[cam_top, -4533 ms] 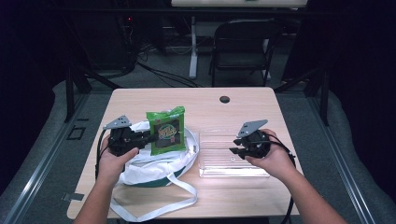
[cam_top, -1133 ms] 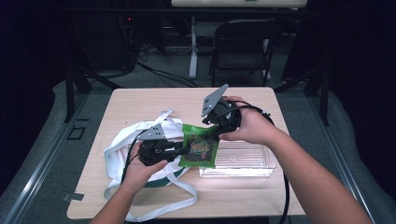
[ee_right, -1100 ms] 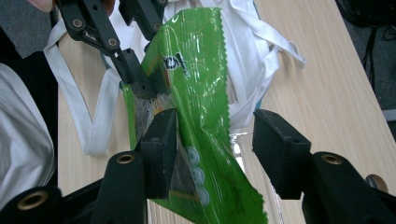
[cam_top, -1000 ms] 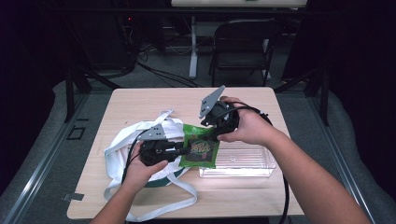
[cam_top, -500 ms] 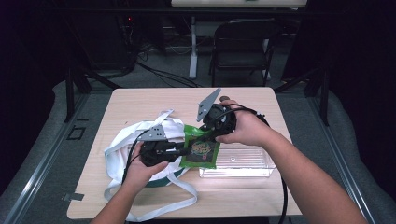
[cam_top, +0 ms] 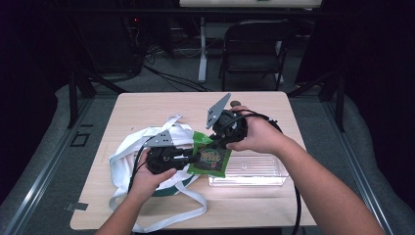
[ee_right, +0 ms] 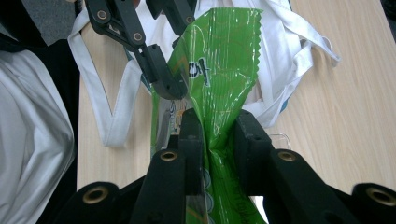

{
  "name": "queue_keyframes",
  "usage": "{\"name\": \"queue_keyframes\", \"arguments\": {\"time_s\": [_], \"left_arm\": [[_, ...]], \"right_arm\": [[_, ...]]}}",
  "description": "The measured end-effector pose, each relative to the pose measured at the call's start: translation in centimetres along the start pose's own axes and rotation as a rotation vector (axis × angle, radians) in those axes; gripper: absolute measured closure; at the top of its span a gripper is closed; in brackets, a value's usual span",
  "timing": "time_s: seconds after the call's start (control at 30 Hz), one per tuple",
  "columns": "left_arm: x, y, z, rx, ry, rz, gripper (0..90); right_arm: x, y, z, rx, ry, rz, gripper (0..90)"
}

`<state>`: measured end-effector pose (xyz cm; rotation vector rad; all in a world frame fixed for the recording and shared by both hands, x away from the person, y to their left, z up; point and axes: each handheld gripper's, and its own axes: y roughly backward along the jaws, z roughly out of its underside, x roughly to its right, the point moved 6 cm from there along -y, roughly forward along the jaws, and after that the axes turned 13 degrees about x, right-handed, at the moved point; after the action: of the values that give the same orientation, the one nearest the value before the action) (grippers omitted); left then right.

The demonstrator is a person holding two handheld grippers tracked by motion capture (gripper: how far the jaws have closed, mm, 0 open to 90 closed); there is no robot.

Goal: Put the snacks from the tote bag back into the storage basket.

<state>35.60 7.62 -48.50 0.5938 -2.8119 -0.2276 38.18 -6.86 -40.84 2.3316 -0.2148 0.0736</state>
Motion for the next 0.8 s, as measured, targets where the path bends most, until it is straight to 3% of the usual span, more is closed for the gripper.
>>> {"name": "queue_keyframes", "arguments": {"time_s": [0.3, 0.37, 0.8], "left_arm": [[-0.1, 0.0, 0.0, 0.01, 0.012, -0.002, 67.5], [-0.2, 0.0, 0.0, 0.012, 0.011, -0.014, 64.9], [-0.9, 0.5, -0.2, 0.031, 0.03, -0.04, 57.3]], "right_arm": [[-0.1, 0.2, -0.1, 0.0, -0.002, -0.007, 76.1], [-0.1, 0.2, -0.2, 0.018, -0.01, -0.002, 76.1], [0.7, 1.3, 0.0, -0.011, 0.017, 0.037, 76.0]]}}
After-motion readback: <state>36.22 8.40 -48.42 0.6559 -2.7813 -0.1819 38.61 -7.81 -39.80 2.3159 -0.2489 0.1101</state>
